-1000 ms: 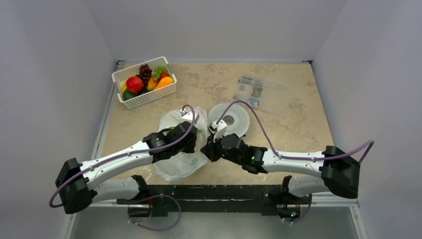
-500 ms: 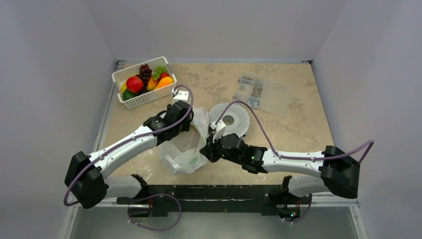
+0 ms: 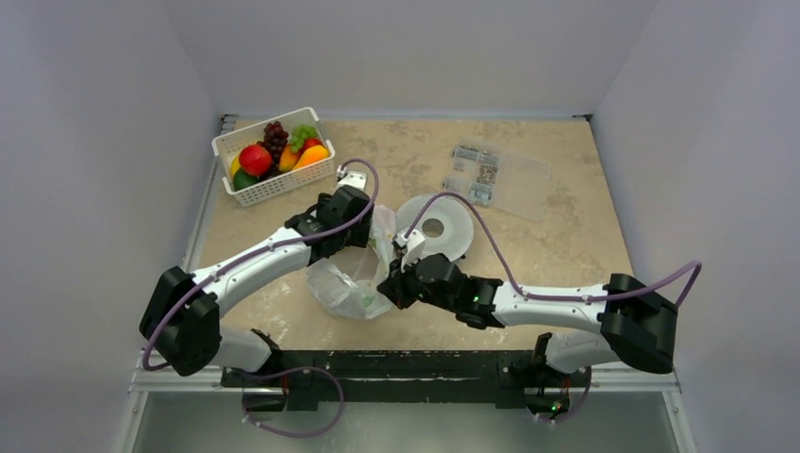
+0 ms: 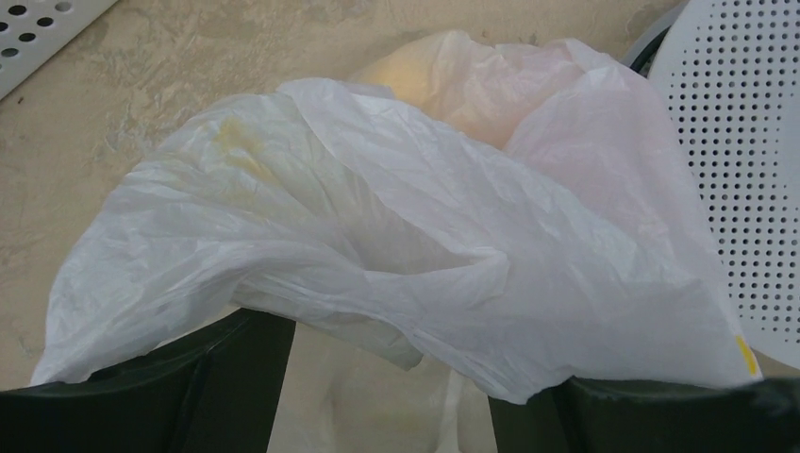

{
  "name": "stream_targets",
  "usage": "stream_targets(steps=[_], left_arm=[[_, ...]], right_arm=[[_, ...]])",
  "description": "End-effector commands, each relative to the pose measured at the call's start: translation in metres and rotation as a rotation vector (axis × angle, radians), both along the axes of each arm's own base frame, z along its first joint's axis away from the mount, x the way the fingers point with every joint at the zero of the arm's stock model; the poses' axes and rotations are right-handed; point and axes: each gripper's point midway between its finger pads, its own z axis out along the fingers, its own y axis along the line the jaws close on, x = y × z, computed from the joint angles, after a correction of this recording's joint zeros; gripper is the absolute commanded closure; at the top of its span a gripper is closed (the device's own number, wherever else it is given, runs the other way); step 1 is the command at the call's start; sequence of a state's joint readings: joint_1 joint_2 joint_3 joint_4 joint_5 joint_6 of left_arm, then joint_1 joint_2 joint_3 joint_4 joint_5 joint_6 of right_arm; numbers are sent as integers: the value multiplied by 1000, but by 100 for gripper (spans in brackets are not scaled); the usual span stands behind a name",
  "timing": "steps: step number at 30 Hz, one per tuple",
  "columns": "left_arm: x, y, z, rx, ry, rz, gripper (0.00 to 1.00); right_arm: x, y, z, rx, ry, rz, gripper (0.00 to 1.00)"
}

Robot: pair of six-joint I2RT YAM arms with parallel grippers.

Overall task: Take the fake fruits out of the plastic bag
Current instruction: Adjust the plastic bag at the center of the board.

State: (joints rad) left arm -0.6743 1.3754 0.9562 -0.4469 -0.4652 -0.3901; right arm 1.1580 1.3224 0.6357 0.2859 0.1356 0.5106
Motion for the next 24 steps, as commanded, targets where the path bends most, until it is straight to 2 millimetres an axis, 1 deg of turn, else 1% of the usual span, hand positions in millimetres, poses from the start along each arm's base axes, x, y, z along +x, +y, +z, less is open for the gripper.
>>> stream_targets(steps=[1,4,6,10,15,17,18,19,22,24], left_arm=[[8,-12,-7,0,-8,-81,28],[7,-13,-16,19,15,-95,23],[5,-12,-17,10,20,-79,17],[-6,-11,-6,-64,-6,-84,12],[-26,-9,21,-157,-59,-132,8],[-36,-9,29,-191,-60,-155,3],[-41,-9,31,-208,-60,-162,1],[-46,-9,34,-228,-59,-170,0],[-59,-5,39,-274,-64,-176,0],[-69,-4,39,-291,-54,-191,0]], right_arm=[[3,14,24,69,-45,19,100],[3,15,24,70,-42,25,100],[3,17,24,72,-43,28,100],[3,20,25,78,-46,38,100],[4,26,27,82,-56,51,100],[6,28,26,75,-65,52,100],[6,28,26,72,-69,53,100],[7,28,27,71,-73,53,100],[8,28,27,67,-83,54,100],[7,28,27,68,-86,60,100]])
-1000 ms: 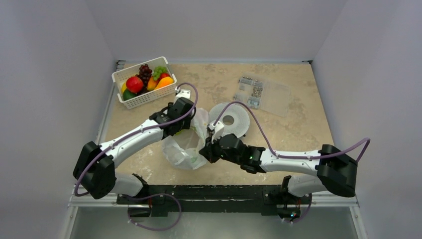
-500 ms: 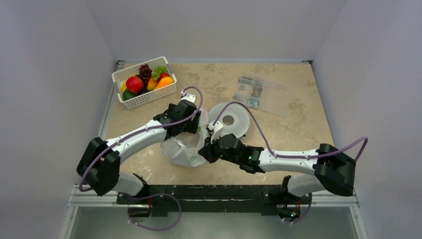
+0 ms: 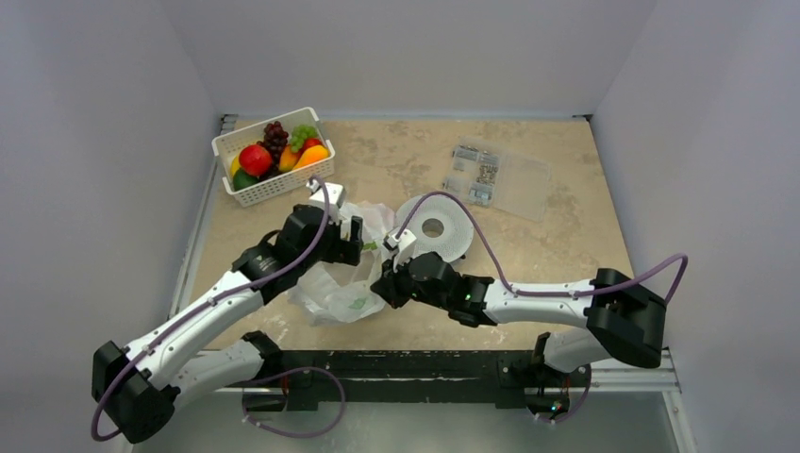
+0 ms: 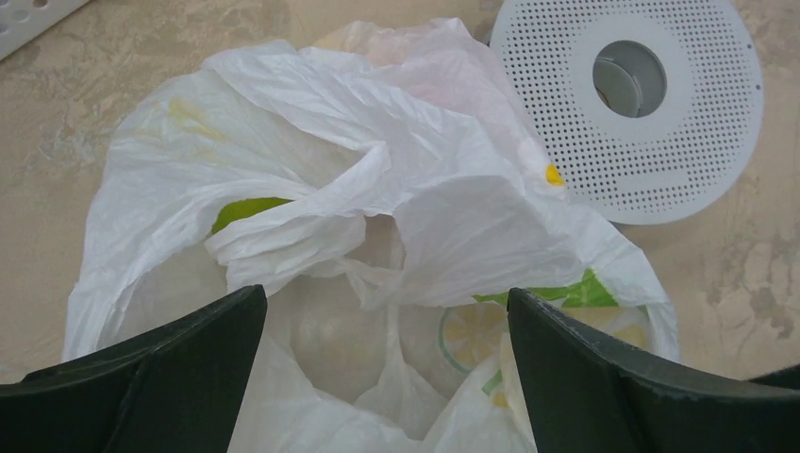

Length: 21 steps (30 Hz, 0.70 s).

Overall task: Take the fake fruits out of the plastic bag
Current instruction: Adjust the plastic bag at the center of the board.

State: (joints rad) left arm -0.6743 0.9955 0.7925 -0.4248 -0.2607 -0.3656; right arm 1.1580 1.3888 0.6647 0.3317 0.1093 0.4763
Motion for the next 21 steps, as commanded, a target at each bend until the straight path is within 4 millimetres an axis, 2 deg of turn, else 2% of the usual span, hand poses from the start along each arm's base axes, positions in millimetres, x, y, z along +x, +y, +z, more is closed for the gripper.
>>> stream_targets(steps=[1,3,6,11,15,18,21], left_arm=[[-24,1,-6,-56,48,-46,3],[-32,3,-12,-61,56,-63,14],[-39,12,-20,-61,59,-39,39],[-49,18,-21,-122,77,15,63],[-53,30,-27,-180,84,134,68],[-50,54,-35,-144,85,292,71],[-50,82,-44,-36,123,467,73]], right_arm=[[4,15,30,73,-64,25,100],[3,15,30,78,-63,32,100],[1,15,30,83,-62,41,100],[1,15,30,88,-62,43,100],[0,15,30,91,-63,47,100],[0,15,32,94,-67,49,100],[1,16,35,95,-72,50,100]])
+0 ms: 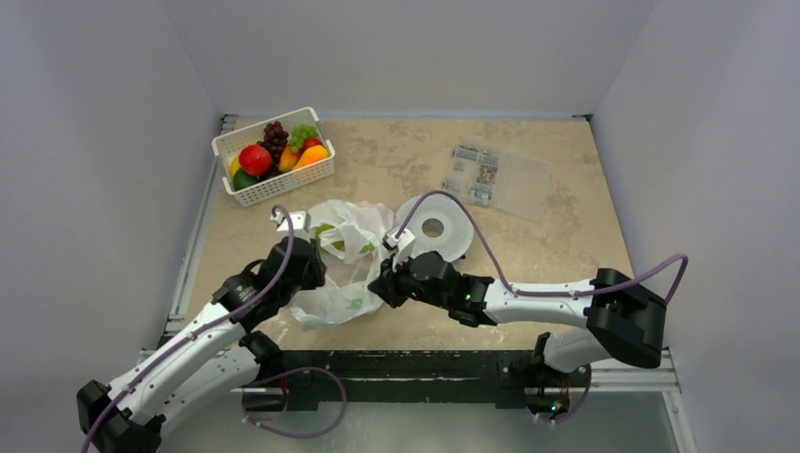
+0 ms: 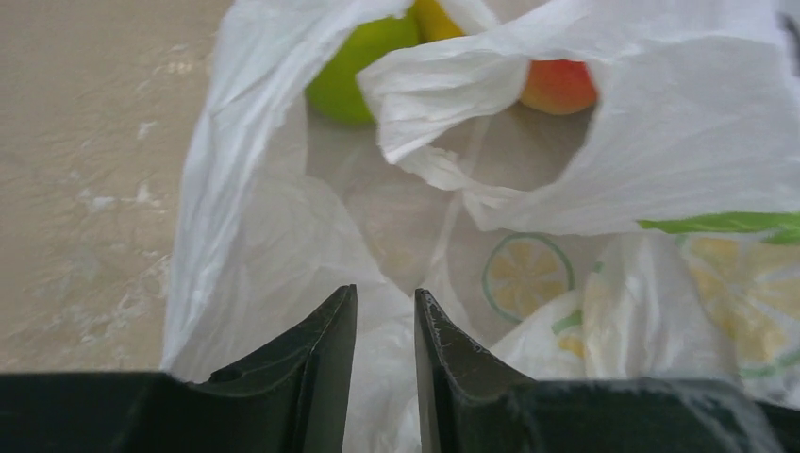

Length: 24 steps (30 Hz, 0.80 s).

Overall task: Take the fake fruits out of the plastic bag
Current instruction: Adjust the plastic bag at the center of the board.

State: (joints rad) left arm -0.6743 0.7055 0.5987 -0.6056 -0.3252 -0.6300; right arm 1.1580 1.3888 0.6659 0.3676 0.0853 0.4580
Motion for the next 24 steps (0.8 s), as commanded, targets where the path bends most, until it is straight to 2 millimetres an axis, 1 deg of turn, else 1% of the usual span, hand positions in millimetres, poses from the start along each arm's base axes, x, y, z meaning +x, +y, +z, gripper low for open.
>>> stream_targets(steps=[1,3,7,9,13,14,16,19,21,22,23,24], left_arm=[[6,42,-8,124,52,285,74],[12,49,-11,166,50,347,75],[31,49,-13,177,0,416,77],[45,39,-13,156,-36,406,76],[73,26,-13,152,-96,421,73],[78,23,-13,158,-93,423,73],[91,14,-6,173,-92,411,73],[102,7,-3,194,-88,394,75],[107,-10,1,150,-94,307,77],[107,-20,3,111,-101,258,76],[105,-33,6,60,-116,188,73],[105,-44,9,13,-146,121,69]], right_arm=[[2,10,27,66,-51,21,100],[3,10,29,71,-56,18,100],[3,10,31,75,-56,18,100],[2,9,32,79,-57,15,100],[2,6,36,86,-62,11,100],[2,6,37,87,-65,10,100],[3,5,39,87,-69,8,100],[3,3,40,87,-76,2,100],[3,2,40,88,-78,1,100],[3,1,41,90,-79,2,100],[3,1,41,91,-81,2,100],[3,1,42,92,-82,3,100]])
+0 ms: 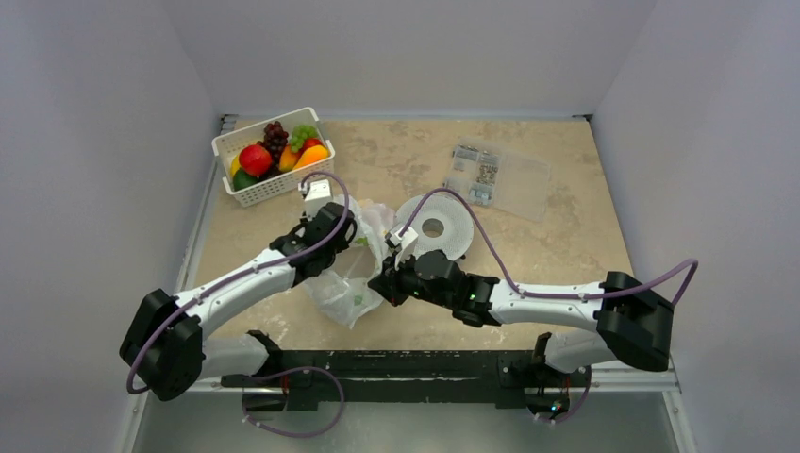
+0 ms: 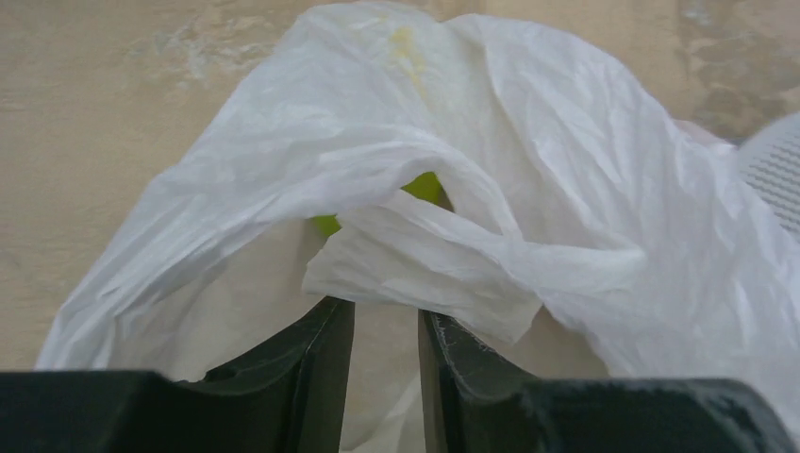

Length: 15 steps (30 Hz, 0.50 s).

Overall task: Take the fake fruits out of the plastic bag
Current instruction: Adjust the plastic bag at the center of the board.

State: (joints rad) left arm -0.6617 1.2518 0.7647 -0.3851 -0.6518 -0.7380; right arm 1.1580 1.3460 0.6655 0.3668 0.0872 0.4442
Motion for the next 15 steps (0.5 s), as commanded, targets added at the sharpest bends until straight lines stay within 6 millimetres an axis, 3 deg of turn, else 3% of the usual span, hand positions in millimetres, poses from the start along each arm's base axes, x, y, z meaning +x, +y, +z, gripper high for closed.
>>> stream_targets(steps=[1,3,9,15], left_arm=[[14,-53,36,-197,-156,-261,65],[10,-61,40,-239,-181,-315,57],[11,-50,31,-182,-141,-288,39],[14,-40,26,-103,-95,-309,49]], right_arm=[[2,3,25,61,-53,1,100],[1,3,26,64,-55,9,100],[0,5,25,64,-53,20,100],[0,4,25,66,-50,17,100]])
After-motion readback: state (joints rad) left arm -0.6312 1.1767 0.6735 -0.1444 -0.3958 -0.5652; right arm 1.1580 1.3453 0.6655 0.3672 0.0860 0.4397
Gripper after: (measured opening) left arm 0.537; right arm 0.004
